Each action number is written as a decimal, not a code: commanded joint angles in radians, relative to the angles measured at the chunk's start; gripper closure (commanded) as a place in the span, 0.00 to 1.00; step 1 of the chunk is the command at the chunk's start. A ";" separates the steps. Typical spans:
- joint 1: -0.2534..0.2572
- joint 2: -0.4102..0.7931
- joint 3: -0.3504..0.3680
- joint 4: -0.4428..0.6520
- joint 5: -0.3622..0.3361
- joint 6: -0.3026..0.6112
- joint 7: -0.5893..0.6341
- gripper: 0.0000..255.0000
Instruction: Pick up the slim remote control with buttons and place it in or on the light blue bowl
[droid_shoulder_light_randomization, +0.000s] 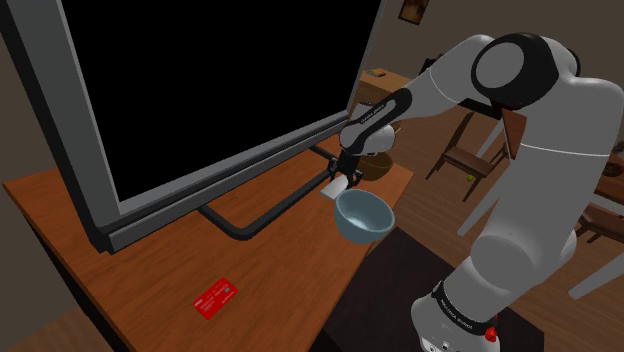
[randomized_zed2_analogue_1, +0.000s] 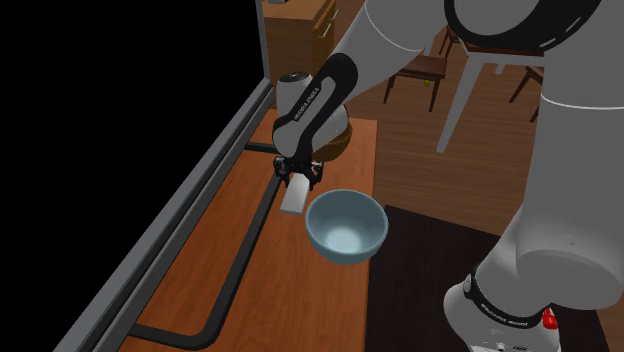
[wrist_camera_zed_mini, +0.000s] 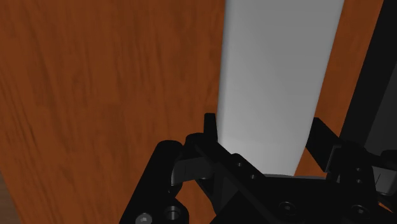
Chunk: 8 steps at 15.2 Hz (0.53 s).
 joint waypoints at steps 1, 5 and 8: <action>0.000 -0.012 -0.001 -0.001 -0.001 -0.011 0.001 1.00; 0.002 -0.058 -0.002 -0.001 -0.004 -0.057 0.003 1.00; 0.002 -0.092 -0.003 0.001 -0.006 -0.093 0.005 1.00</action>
